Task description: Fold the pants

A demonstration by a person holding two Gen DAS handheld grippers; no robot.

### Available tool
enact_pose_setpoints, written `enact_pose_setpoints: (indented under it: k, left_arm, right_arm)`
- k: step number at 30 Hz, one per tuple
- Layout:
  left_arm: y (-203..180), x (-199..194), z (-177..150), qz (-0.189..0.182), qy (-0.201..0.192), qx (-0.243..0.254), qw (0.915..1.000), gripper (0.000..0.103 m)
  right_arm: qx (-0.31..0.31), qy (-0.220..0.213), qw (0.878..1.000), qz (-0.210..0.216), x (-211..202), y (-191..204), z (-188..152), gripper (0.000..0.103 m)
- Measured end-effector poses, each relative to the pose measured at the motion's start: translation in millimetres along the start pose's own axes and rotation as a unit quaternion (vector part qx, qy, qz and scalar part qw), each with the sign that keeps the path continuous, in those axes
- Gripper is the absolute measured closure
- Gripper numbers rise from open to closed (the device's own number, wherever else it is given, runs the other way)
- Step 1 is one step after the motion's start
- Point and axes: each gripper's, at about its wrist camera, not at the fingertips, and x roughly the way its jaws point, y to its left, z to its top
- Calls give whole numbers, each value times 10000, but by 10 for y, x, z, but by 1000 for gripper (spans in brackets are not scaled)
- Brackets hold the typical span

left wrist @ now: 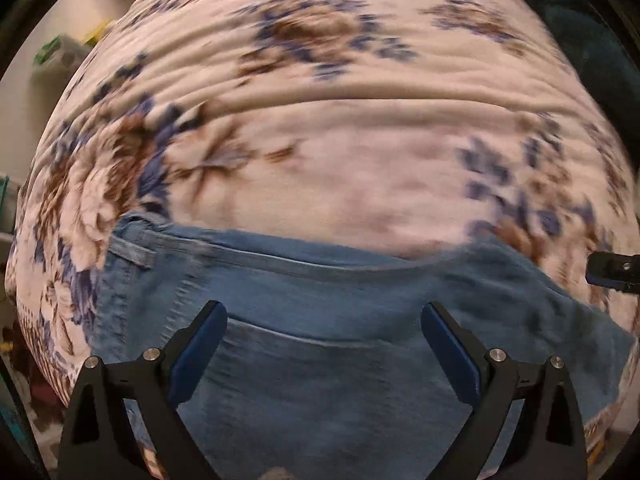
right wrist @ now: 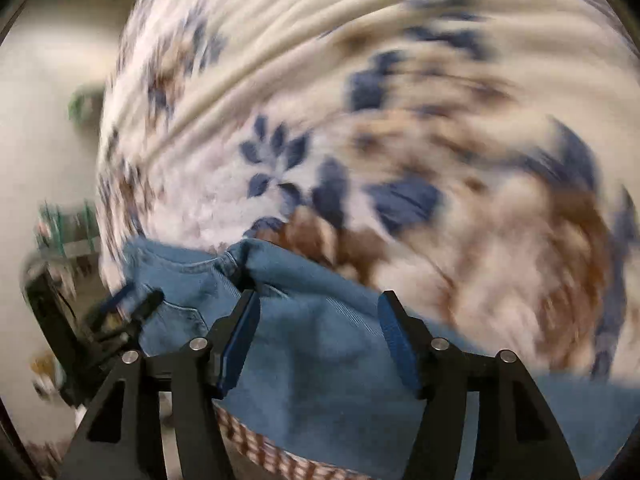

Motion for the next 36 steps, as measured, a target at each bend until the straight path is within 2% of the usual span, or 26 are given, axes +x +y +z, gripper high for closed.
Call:
enact_pose_setpoints:
  k: [1,3,4,6,8,12,13,16,17,18,19,20,21,22,23,24,25,27,29,31,34,36]
  left_arm:
    - [-119,-51,-42,-31,-28,100,9999,3]
    - [-345,-150,-140,-141,-74,274,9995,3]
    - [-476,-186,-197,-179,-103,353,9992,3]
    - [-749,-214,-313,-242,-159,523,9982,3]
    - [-1104,-192,-448,-296,-83,743,9968,3]
    - [-1747,-69,-709,-408,99,974,9944,3]
    - [-1883,-13,-759,-430,136,1029,9937,3]
    - [-2326,90,-912,-374,226,1261,9911,3]
    - [-2448,107,-954,-350,218,1327,9903,3]
    - [-2575,118,-997,-287,195,1407,9894,3]
    - [-2685,118,-1033,-251,178,1483,9885,3]
    - [-2773,117,-1059,-237,157,1545,9876,3]
    - [-2867,114,-1085,-200,120,1614,9866,3]
    - [-2953,108,-1108,-165,83,1695,9854,3]
    - [-3012,102,-1126,-146,55,1760,9843,3]
    - [-3090,92,-1150,-98,15,1858,9825,3]
    - [-3131,87,-1166,-76,5,1912,9815,3]
    - [-3207,60,-1197,-47,-43,2020,9794,3]
    - [-3261,55,-1217,-1,-116,2110,9774,3]
    - [-3316,123,-1219,24,-85,2147,9766,3]
    - [-3299,299,-1243,-98,134,2163,9762,3]
    - [-3274,488,-1218,-139,340,2139,9762,3]
  right_arm:
    - [202,-425,9989,65,-173,-134,-190,18]
    - [472,-1266,9908,52,-494,-437,-543,16]
    - [726,-1660,9834,-65,-665,-631,-783,16]
    - [1308,-2179,9660,-463,-930,-1020,-1258,16]
    - [2035,-2591,9407,-815,-1155,-1508,-1790,16]
    - [3672,-2974,8763,-940,-1483,-2707,-2785,16]
    - [4186,-3068,8497,-931,-1547,-3089,-3075,16]
    - [4977,-3268,8007,-664,-1555,-3737,-3532,18]
    - [5092,-3382,7896,-542,-1557,-3922,-3622,23]
    - [5094,-3474,7856,-508,-1527,-4008,-3646,25]
    - [5041,-3518,7873,-478,-1509,-4094,-3637,28]
    - [4974,-3536,7913,-379,-1479,-4146,-3604,41]
    - [4885,-3485,7995,-267,-1432,-4206,-3537,63]
    - [4823,-3409,8064,-299,-1386,-4182,-3478,68]
    - [4749,-3344,8121,-562,-1376,-4154,-3424,77]
    - [4679,-3359,8142,-732,-1370,-4111,-3402,81]
    - [4596,-3355,8174,-896,-1392,-4077,-3378,82]
    - [4601,-3422,8128,-1025,-1430,-4032,-3388,84]
    - [4815,-3565,7966,-803,-1432,-4110,-3472,84]
    - [4988,-3585,7879,-430,-1312,-4223,-3521,84]
    - [5028,-3657,7833,15,-1316,-4322,-3624,73]
    - [5083,-3708,7762,411,-1324,-4359,-3761,61]
